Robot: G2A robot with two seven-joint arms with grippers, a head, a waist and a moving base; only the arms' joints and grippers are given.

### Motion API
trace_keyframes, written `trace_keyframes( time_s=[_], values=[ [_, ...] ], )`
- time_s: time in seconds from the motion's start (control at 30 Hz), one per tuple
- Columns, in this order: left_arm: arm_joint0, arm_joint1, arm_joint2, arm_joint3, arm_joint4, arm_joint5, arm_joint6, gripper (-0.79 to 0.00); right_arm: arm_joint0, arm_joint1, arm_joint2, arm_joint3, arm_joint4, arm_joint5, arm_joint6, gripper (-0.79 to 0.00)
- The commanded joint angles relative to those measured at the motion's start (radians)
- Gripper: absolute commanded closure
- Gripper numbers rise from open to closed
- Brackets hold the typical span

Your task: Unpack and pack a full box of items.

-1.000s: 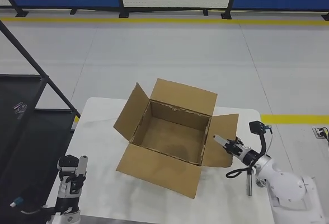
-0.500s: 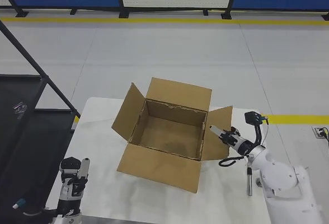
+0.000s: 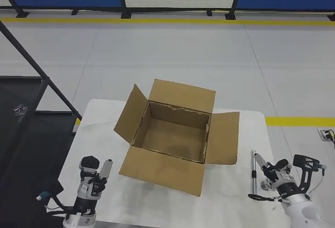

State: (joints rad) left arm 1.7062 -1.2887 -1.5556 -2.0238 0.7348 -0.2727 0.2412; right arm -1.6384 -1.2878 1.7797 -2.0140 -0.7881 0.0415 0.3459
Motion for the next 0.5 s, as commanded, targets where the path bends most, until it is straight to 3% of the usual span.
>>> trace_keyframes(
  time_s=[0.0,0.3,0.47],
  values=[
    [-0.008,0.000,0.012,0.004,0.013,0.003,-0.022,-0.785,-0.033,-0.003,0.018,0.003,0.032,0.040,-0.017,-0.785],
    [-0.008,0.000,0.012,0.004,0.013,0.003,-0.022,-0.785,-0.032,-0.003,0.017,0.007,0.017,0.042,-0.025,-0.785],
    [-0.008,0.000,0.012,0.004,0.013,0.003,-0.022,-0.785,0.021,0.001,0.026,0.095,-0.042,0.131,0.012,-0.785]
  ],
)
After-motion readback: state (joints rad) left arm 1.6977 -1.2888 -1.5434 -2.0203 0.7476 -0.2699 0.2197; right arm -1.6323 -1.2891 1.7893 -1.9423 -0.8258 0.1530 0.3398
